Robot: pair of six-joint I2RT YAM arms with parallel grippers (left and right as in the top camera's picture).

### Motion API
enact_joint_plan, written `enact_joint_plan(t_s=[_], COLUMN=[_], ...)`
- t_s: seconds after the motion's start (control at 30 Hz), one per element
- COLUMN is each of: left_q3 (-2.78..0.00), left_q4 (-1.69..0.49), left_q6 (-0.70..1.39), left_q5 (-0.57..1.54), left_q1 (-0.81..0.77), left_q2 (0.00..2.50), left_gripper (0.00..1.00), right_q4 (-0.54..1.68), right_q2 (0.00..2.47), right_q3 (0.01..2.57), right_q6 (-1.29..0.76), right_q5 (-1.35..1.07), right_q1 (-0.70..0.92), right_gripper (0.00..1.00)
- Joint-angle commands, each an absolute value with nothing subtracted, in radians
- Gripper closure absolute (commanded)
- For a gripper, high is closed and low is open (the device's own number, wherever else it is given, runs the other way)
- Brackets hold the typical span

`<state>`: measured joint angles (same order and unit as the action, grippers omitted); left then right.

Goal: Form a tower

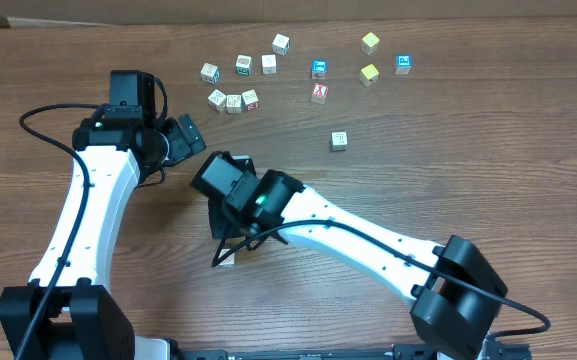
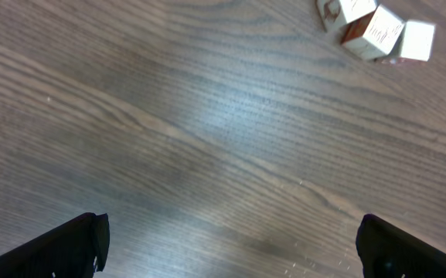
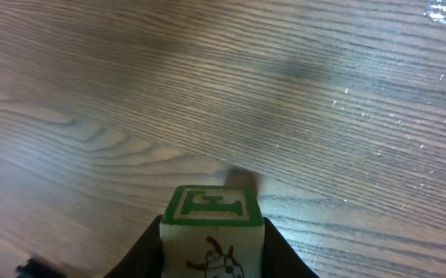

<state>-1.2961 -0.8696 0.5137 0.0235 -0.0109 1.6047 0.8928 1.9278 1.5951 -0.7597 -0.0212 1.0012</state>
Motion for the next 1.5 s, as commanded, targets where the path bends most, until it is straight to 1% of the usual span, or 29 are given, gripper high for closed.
enact_joint_plan(t_s=[0.0,0.17,0.3,0.37,0.7,0.8,0.83,0.87,1.0,1.2,1.47], left_q3=[-1.309,-1.309,-1.309,-1.309,-1.309,-1.309,-1.309,-1.309,-1.309,-1.309,-1.309], left_q4=[-0.863,-0.863,-0.863,-0.863,-0.863,-0.863,-0.863,-0.863,-0.863,-0.863,-0.863], left_q6=[0.498,0.497,0.497,0.497,0.497,0.497,0.497,0.497,0.497,0.497,0.497], left_q5=[0.026,0.001,-0.011,-0.011,-0.011,-0.011,-0.011,-0.011,-0.010,-0.010,-0.010], left_q1=[0.020,0.065,0.083,0.084,0.084,0.084,0.084,0.084,0.084,0.084,0.084], left_q2=[1.602,1.602,1.602,1.603,1.603,1.603,1.602,1.603,1.603,1.602,1.603], left_gripper=[0.00,0.00,0.01,0.01,0.01,0.01,0.00,0.00,0.00,0.01,0.00], right_q4=[0.890,0.883,0.879,0.875,0.917,0.958,0.968,0.976,0.976,0.977,0.963], right_q2=[1.967,2.006,2.033,2.036,2.036,2.036,2.036,2.036,2.036,2.036,2.036], right_q3=[1.589,1.589,1.589,1.589,1.589,1.589,1.589,1.589,1.589,1.589,1.589], right_q6=[-0.789,-0.780,-0.698,-0.640,-0.094,0.034,0.060,0.083,0.091,0.365,0.561], right_q5=[0.056,0.153,0.165,0.154,0.129,0.109,0.099,0.087,0.079,-0.057,-0.066], right_q1=[1.045,1.095,1.119,1.126,1.134,1.134,1.134,1.134,1.132,1.130,1.119], right_gripper=[0.84,0.84,0.84,0.86,0.87,0.88,0.91,0.96,0.96,0.95,0.95])
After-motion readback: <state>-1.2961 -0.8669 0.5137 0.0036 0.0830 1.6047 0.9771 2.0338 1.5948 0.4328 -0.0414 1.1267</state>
